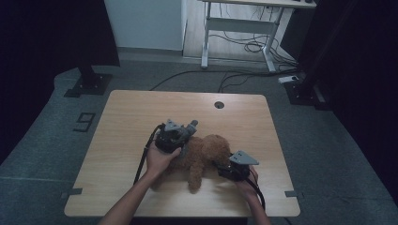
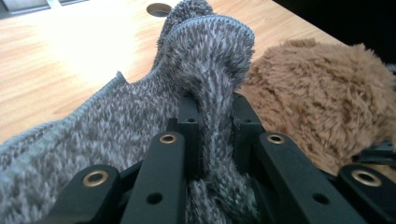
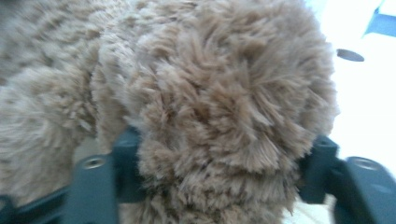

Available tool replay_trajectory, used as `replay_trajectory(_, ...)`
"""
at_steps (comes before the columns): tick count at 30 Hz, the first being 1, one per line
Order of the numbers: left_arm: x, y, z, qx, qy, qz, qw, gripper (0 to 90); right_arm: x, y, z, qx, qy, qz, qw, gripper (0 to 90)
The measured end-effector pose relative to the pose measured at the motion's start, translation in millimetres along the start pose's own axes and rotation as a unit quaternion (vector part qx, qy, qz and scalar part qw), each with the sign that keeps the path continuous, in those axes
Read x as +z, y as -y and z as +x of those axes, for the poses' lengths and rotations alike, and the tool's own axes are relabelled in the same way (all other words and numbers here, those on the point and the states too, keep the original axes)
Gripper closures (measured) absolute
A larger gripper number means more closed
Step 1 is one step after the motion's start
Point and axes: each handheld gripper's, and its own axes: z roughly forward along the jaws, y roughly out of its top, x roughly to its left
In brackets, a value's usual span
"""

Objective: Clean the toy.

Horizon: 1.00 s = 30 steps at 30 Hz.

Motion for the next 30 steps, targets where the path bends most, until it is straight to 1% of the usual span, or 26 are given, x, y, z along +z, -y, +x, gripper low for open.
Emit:
replay_trajectory(2, -2.9, 6.4, -1.7, -0.001, 0.007, -0.006, 1.0, 78.3, -3.5, -1.0, -4.7, 0.012, -0.022, 0.005, 0.9997, 22.4)
replay_trajectory(3, -3.9, 9.9, -3.7, 0.003, 0.006, -0.009, 0.9999, 78.4, -5.9, -1.2, -7.1, 0.02, -0.03, 0.006, 0.9993, 19.9)
replay_trajectory(5, -5.9, 16.8, -7.5, 0.012, 0.005, -0.013, 0.9998, 78.6, -11.8, -2.0, -12.1, 0.037, -0.046, 0.004, 0.9982, 17.6)
replay_trajectory(6, -6.5, 20.1, -8.7, 0.012, 0.006, -0.017, 0.9998, 78.6, -16.0, -3.1, -14.6, 0.048, -0.051, 0.0, 0.9975, 17.5)
replay_trajectory(7, -7.4, 22.9, -8.8, 0.009, 0.013, -0.02, 0.9997, 78.7, -20.3, -4.9, -17.2, 0.058, -0.057, -0.007, 0.9967, 16.6)
replay_trajectory(8, -8.3, 25.4, -8.7, 0.005, 0.019, -0.023, 0.9995, 78.8, -24.3, -7.5, -19.9, 0.066, -0.056, -0.016, 0.9961, 16.2)
replay_trajectory(10, -10.5, 30.2, -9.2, -0.001, 0.031, -0.026, 0.9992, 78.9, -29.7, -14.2, -25.0, 0.078, -0.052, -0.021, 0.9954, 14.0)
replay_trajectory(13, -13.8, 36.0, -12.6, 0.005, 0.038, -0.027, 0.9989, 79.0, -28.5, -23.8, -28.4, 0.09, -0.052, -0.017, 0.9945, 11.9)
replay_trajectory(15, -15.3, 39.1, -14.3, 0.006, 0.04, -0.031, 0.9987, 79.0, -21.9, -28.0, -27.8, 0.093, -0.062, -0.005, 0.9937, 8.4)
replay_trajectory(17, -16.3, 42.0, -15.1, 0.007, 0.038, -0.035, 0.9986, 79.0, -13.3, -31.9, -26.8, 0.091, -0.071, 0.017, 0.9932, 3.2)
replay_trajectory(18, -16.5, 43.2, -15.4, 0.007, 0.039, -0.037, 0.9986, 79.1, -9.4, -33.9, -26.4, 0.092, -0.071, 0.026, 0.9929, 0.3)
replay_trajectory(19, -16.8, 44.0, -15.6, 0.008, 0.04, -0.037, 0.9985, 79.1, -5.4, -35.5, -25.8, 0.092, -0.073, 0.036, 0.9925, 0.0)
replay_trajectory(21, -17.2, 45.3, -16.8, 0.01, 0.04, -0.038, 0.9984, 79.1, 2.8, -37.3, -24.1, 0.089, -0.085, 0.059, 0.9905, 0.0)
replay_trajectory(22, -17.5, 46.0, -17.2, 0.012, 0.039, -0.037, 0.9985, 79.1, 6.9, -37.1, -23.0, 0.087, -0.086, 0.069, 0.99, 0.0)
replay_trajectory(23, -17.9, 46.8, -17.3, 0.013, 0.039, -0.037, 0.9985, 79.1, 10.6, -36.8, -22.9, 0.093, -0.086, 0.081, 0.9886, 0.0)
replay_trajectory(25, -19.0, 49.1, -16.6, 0.009, 0.042, -0.041, 0.9982, 79.1, 15.9, -35.2, -25.2, 0.111, -0.095, 0.099, 0.9843, 0.0)
replay_trajectory(27, -20.0, 52.3, -16.7, 0.006, 0.047, -0.046, 0.9978, 79.2, 20.1, -31.1, -28.3, 0.132, -0.1, 0.118, 0.9791, 0.0)
replay_trajectory(28, -20.6, 53.8, -17.7, 0.006, 0.048, -0.046, 0.9977, 79.2, 22.6, -28.1, -30.2, 0.148, -0.115, 0.127, 0.974, 0.0)
replay_trajectory(29, -21.2, 55.3, -18.7, 0.008, 0.048, -0.048, 0.9976, 79.2, 25.2, -24.7, -31.8, 0.162, -0.133, 0.139, 0.9679, 0.0)
replay_trajectory(30, -22.0, 56.7, -19.7, 0.01, 0.049, -0.05, 0.9975, 79.2, 27.2, -21.4, -32.5, 0.171, -0.145, 0.144, 0.9639, 0.0)
